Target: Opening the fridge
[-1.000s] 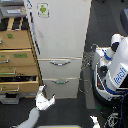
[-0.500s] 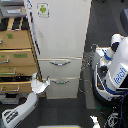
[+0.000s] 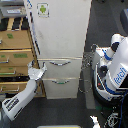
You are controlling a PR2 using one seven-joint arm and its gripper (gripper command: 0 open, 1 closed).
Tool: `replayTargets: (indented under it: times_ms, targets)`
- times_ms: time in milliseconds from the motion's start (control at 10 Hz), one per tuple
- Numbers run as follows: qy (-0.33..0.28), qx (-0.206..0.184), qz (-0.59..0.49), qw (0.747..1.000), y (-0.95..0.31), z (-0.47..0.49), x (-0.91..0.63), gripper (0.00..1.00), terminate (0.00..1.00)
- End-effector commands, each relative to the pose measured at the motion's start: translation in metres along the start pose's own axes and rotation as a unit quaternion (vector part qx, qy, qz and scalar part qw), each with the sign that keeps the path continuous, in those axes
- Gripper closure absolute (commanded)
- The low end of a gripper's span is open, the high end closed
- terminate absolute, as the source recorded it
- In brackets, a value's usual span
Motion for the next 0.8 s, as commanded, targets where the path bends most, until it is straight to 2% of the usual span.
replayTargets:
  times_ms: [100,200,800]
  targets:
    - [-0.031,0.028,-0.011,0.999,0.004,0.046,0.078,0.0,0.0]
    - [-0.038,0.043,-0.014,0.998,0.015,0.054,0.094,0.0,0.0]
    - [-0.047,0.063,-0.051,0.996,0.02,0.049,0.128,0.0,0.0]
